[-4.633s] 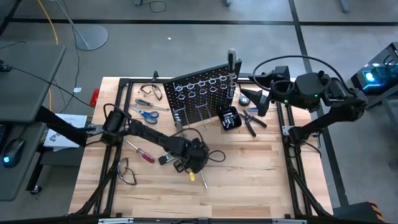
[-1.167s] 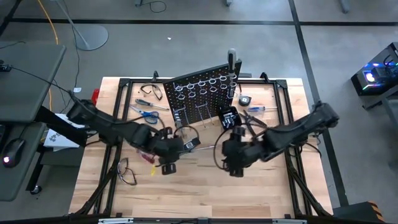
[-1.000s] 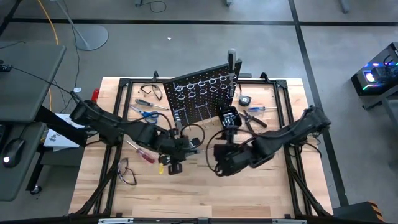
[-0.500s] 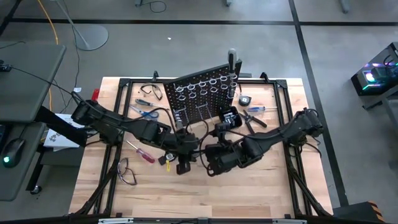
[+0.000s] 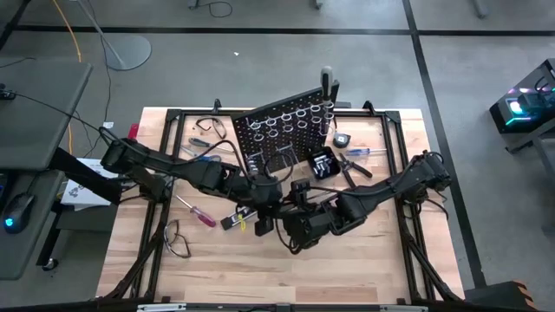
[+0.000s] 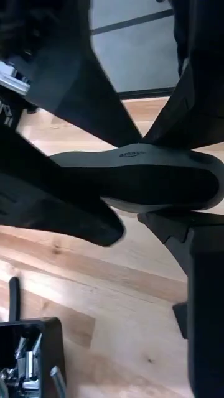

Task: Hang tools onto peg board
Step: Hang the gray screwdriver on the pegboard

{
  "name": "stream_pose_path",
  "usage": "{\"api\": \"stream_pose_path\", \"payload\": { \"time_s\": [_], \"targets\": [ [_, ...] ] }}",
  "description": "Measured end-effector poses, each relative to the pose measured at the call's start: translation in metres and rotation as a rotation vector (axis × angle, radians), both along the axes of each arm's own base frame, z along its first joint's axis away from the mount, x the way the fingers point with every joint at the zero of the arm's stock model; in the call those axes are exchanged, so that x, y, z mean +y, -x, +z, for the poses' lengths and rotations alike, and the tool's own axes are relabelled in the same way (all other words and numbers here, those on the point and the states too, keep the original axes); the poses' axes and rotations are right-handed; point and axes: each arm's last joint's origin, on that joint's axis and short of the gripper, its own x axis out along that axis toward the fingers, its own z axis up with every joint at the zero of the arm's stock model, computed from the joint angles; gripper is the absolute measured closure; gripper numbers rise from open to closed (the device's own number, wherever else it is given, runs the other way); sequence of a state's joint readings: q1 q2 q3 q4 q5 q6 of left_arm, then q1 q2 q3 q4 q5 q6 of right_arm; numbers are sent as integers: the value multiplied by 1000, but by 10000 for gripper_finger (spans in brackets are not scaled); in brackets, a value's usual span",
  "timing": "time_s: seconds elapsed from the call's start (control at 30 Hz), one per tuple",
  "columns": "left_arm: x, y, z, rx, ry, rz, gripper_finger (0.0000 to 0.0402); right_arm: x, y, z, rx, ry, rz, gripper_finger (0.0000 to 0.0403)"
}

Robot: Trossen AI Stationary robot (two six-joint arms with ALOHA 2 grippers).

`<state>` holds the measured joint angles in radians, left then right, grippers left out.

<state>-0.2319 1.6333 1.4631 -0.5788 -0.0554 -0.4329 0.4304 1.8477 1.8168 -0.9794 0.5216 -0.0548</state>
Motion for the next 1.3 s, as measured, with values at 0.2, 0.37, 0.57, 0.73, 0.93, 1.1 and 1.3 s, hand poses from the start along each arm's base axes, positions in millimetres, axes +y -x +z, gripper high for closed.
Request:
{"api": "stream_pose_path", "payload": {
  "time_s": [0.2, 0.37, 0.57, 0.73, 0.93, 1.1, 1.3],
  "targets": [
    [-4, 1, 0, -1, 9, -20, 292, -2, 1, 0, -2, 37, -36, 110],
    [-7, 2, 0, 1, 20, -29, 292, -2, 1, 0, -10, 24, -62, 177],
    [-13, 3, 0, 4, 28, -59, 292, -4, 0, -5, 26, 13, -53, 316],
    [-16, 5, -1, 23, 24, -83, 292, 0, -5, -17, 76, -6, -32, 344],
    [-17, 5, 0, 26, 31, -78, 292, 7, -5, -17, 41, -43, -76, 345],
    [-16, 7, 1, 36, 32, -76, 288, 10, 0, -12, 60, -69, -96, 345],
    [-20, 21, 1, 138, 74, -52, 155, 13, 15, -8, 161, -129, -146, 345]
  ]
}}
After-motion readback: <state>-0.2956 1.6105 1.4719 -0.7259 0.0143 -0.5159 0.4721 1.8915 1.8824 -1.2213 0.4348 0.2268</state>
